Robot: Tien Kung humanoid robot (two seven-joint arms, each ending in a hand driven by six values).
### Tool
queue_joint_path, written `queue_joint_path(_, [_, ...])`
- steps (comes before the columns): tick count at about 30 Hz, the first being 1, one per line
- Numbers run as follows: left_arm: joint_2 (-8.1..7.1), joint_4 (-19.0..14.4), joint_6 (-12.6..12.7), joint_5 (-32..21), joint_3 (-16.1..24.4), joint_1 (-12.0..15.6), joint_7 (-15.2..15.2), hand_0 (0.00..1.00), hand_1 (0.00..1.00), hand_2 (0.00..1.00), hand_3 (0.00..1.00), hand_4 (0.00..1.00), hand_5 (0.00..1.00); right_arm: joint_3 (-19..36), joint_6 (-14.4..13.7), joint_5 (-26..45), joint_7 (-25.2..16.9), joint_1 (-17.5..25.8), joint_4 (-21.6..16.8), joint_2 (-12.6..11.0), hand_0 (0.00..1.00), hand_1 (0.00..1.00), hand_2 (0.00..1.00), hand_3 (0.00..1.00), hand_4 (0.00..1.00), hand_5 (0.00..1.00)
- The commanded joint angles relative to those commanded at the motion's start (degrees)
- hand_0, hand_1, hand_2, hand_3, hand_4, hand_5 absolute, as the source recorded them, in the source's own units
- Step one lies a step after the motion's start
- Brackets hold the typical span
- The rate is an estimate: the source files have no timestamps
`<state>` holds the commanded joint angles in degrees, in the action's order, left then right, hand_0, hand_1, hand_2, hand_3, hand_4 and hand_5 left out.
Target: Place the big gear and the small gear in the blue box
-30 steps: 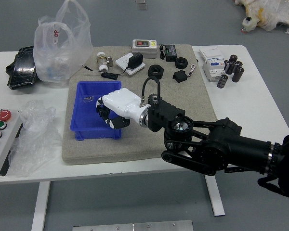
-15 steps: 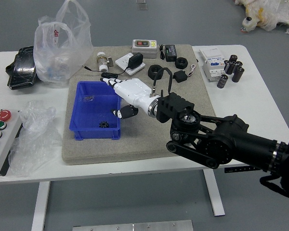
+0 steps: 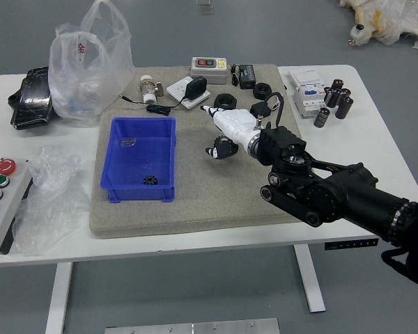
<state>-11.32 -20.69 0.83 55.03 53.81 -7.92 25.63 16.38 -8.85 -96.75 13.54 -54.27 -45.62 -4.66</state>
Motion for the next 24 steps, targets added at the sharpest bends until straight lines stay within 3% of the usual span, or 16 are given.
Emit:
queue_joint_path(5, [0.00, -0.01, -0.04, 0.16, 0.08, -0.02, 0.05, 0.745, 0.715, 0.710, 0.835, 0.741, 0.456, -2.53, 0.28, 2.15, 0.13, -0.22, 3.08, 0.56, 0.460, 0.797, 0.929, 0.998, 0.877, 0.373])
queue_joint_path(6, [0.00, 0.00, -0.04, 0.16, 0.07, -0.04, 0.03, 0.745, 0.715, 0.709, 0.835, 0.742, 0.456, -3.09, 0.27, 2.69, 0.13, -0.25, 3.62, 0.67, 0.456, 0.787, 0.881, 0.975, 0.762, 0.277])
queue_joint_path(11, [0.00, 0.01, -0.07, 0.27, 0.09, -0.09, 0.00, 0.745, 0.715, 0.709, 0.835, 0.742, 0.456, -6.05, -0.19, 6.44, -0.30, -0.33, 6.16, 1.15, 0.456, 0.787, 0.881, 0.975, 0.762, 0.277])
queue_joint_path(12, [0.01, 0.01, -0.09, 0.31, 0.11, -0.08, 0.02, 0.745, 0.715, 0.709, 0.834, 0.742, 0.456, -6.64, -0.37, 7.35, -0.44, -0.36, 6.63, 1.24, 0.436, 0.704, 0.754, 0.779, 0.478, 0.247])
queue_joint_path(17, [0.05, -0.02, -0.11, 0.50, 0.27, -0.04, 0.15, 0.745, 0.715, 0.709, 0.834, 0.742, 0.456, -8.42, -1.42, 10.21, -1.15, -0.47, 7.67, 1.50, 0.436, 0.704, 0.754, 0.779, 0.478, 0.247])
queue_joint_path(18, [0.05, -0.02, -0.12, 0.50, 0.26, -0.04, 0.15, 0.745, 0.715, 0.709, 0.834, 0.742, 0.456, -8.66, -1.67, 10.65, -1.30, -0.48, 7.76, 1.52, 0.413, 0.626, 0.605, 0.634, 0.259, 0.218])
queue_joint_path(23, [0.08, -0.02, -0.11, 0.51, 0.25, -0.04, 0.15, 0.745, 0.715, 0.709, 0.834, 0.742, 0.456, -9.52, -3.07, 12.47, -2.09, -0.51, 7.75, 1.64, 0.413, 0.626, 0.605, 0.634, 0.259, 0.218])
queue_joint_path(24, [0.09, -0.02, -0.11, 0.51, 0.25, -0.03, 0.15, 0.745, 0.714, 0.708, 0.834, 0.742, 0.456, -9.55, -3.24, 12.65, -2.19, -0.52, 7.68, 1.64, 0.390, 0.586, 0.537, 0.585, 0.408, 0.054])
